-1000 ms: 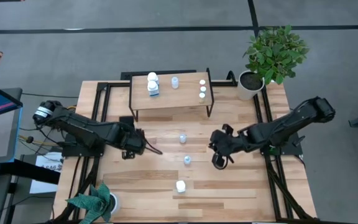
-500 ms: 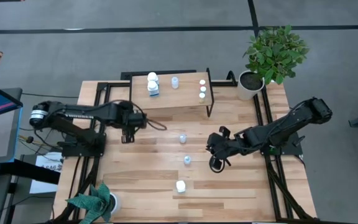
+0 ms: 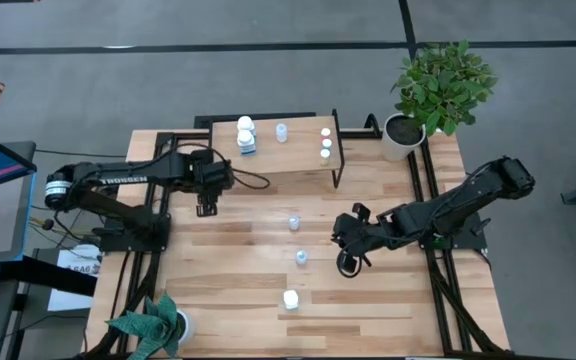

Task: Pick and place medicine bottles onto shelf by color
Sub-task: Adjust the shelf, then put the white pill bottle on the shelf aligned with the other white pill bottles

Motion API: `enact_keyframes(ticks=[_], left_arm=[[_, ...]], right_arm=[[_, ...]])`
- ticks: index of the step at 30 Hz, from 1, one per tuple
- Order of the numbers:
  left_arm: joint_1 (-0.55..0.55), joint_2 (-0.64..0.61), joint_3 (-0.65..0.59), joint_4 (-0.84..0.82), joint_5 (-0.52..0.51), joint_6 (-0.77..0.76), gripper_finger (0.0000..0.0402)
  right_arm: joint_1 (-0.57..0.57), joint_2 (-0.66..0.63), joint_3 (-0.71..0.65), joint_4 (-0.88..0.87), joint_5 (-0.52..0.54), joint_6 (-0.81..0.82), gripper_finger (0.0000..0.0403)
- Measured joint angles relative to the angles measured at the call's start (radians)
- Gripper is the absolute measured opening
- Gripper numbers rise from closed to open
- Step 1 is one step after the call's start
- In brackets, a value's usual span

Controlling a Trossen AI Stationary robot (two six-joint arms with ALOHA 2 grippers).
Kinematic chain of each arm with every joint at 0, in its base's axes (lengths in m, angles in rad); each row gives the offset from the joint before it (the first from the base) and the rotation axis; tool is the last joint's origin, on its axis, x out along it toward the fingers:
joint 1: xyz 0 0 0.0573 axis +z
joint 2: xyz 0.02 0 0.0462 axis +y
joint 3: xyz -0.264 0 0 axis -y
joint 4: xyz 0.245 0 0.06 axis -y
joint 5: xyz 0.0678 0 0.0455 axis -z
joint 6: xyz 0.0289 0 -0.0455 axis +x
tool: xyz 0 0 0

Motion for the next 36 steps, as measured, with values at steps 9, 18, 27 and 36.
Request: enact_keyframes(ticks=[9, 18, 27, 36], left_arm=[[0.059, 0.0, 0.0, -0.008, 0.002, 0.031, 0.0196], [0.072, 0.0, 0.0, 0.003, 0.095, 0.04, 0.0196], [-0.064, 0.0, 0.054, 0.02, 0.369, -0.107, 0.0196], [-0.264, 0.0, 0.004, 0.031, 0.393, -0.16, 0.0196]], right_arm=[[0.0, 0.0, 0.0, 0.0, 0.002, 0.0, 0.0071], [0.0, 0.0, 0.0, 0.0, 0.003, 0.0, 0.0071], [0.021, 0.0, 0.0, 0.0, -0.005, 0.0, 0.0071], [0.011, 0.0, 0.0, 0.062, -0.019, -0.033, 0.0071]])
